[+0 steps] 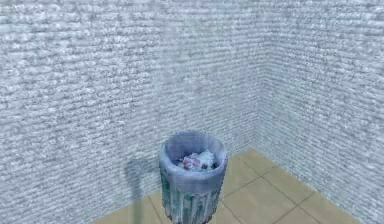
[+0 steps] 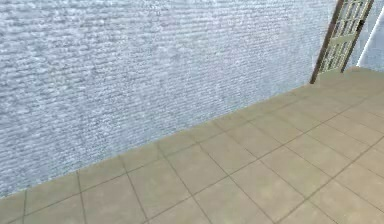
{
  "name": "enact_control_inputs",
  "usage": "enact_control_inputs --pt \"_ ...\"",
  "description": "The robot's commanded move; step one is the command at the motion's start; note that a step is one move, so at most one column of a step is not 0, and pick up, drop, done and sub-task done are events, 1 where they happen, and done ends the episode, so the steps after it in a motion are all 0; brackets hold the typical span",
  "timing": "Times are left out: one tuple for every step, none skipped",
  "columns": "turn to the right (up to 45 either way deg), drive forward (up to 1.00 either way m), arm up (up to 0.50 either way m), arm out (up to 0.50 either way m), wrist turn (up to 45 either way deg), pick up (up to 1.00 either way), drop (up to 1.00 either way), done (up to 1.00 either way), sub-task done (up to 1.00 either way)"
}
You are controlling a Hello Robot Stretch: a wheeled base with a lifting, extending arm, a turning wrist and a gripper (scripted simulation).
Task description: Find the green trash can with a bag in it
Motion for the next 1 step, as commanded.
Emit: enact_control_inputs --pt "0.0 0.00 0.00 0.00 0.0 0.00 0.00 1.00 0.00"
